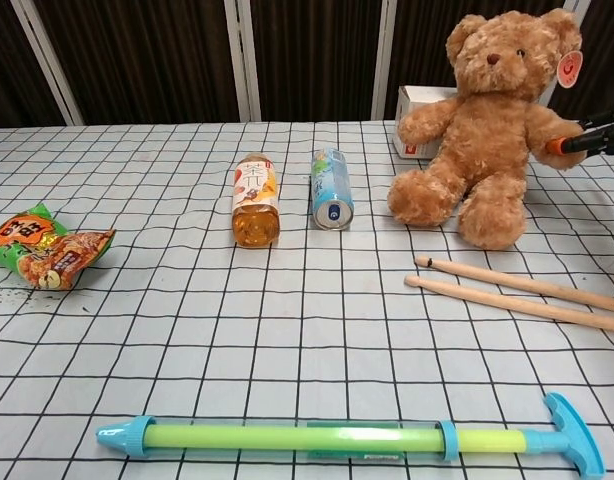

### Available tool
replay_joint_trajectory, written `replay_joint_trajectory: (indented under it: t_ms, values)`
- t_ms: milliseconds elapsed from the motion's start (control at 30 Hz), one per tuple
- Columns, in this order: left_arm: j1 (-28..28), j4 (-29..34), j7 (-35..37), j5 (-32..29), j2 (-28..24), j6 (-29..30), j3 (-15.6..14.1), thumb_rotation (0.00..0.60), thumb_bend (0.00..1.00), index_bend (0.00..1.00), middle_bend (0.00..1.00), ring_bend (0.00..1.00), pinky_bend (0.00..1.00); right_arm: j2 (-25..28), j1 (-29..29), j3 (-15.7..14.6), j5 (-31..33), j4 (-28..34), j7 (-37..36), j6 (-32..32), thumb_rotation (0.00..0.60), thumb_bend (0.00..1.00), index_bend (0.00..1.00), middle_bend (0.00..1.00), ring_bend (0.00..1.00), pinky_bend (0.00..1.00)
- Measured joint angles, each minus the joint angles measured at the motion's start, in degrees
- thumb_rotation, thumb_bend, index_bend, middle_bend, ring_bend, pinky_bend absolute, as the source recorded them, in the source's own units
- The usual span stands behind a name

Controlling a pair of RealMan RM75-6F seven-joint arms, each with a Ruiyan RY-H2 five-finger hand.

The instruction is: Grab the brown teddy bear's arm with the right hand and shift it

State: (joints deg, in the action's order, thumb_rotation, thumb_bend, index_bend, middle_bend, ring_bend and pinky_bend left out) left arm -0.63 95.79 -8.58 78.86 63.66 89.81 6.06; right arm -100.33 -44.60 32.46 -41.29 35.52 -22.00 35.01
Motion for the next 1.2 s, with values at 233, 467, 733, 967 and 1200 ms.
replay_joint_trajectory:
  t_ms: [233,467,733,967,1200]
  values:
    - [0.0,0.1,0.0,0.3,0.0,0.1,-0.1,0.600,0.31,0.17,0.00,0.00,0.12,-0.5,0.3,-0.9,-2.5,0.3,-0.7,0.1,0.600,0.39,0.64,0.62,0.42,0.00]
    - [0.1,0.0,0.3,0.1,-0.1,0.1,-0.1,0.600,0.31,0.17,0.00,0.00,0.12,-0.7,-0.3,-0.4,-4.0,0.3,-1.4,1.2,0.600,0.39,0.64,0.62,0.42,0.00]
    - [0.1,0.1,0.3,0.1,-0.2,0.2,-0.1,0.600,0.31,0.17,0.00,0.00,0.12,-1.0,0.1,-0.6,-4.2,-0.2,-0.6,1.2,0.600,0.39,0.64,0.62,0.42,0.00]
    - [0.1,0.1,0.0,0.2,-0.1,0.2,-0.1,0.600,0.31,0.17,0.00,0.00,0.12,-2.0,0.5,-0.7,-4.1,-2.4,-1.2,-0.1,0.600,0.39,0.64,0.62,0.42,0.00]
    - [-0.1,0.2,-0.6,0.0,0.2,0.1,-0.1,0.600,0.31,0.17,0.00,0.00,0.12,-1.2,-0.4,-0.2,-6.2,-1.3,-2.0,1.6,0.600,0.39,0.64,0.62,0.42,0.00]
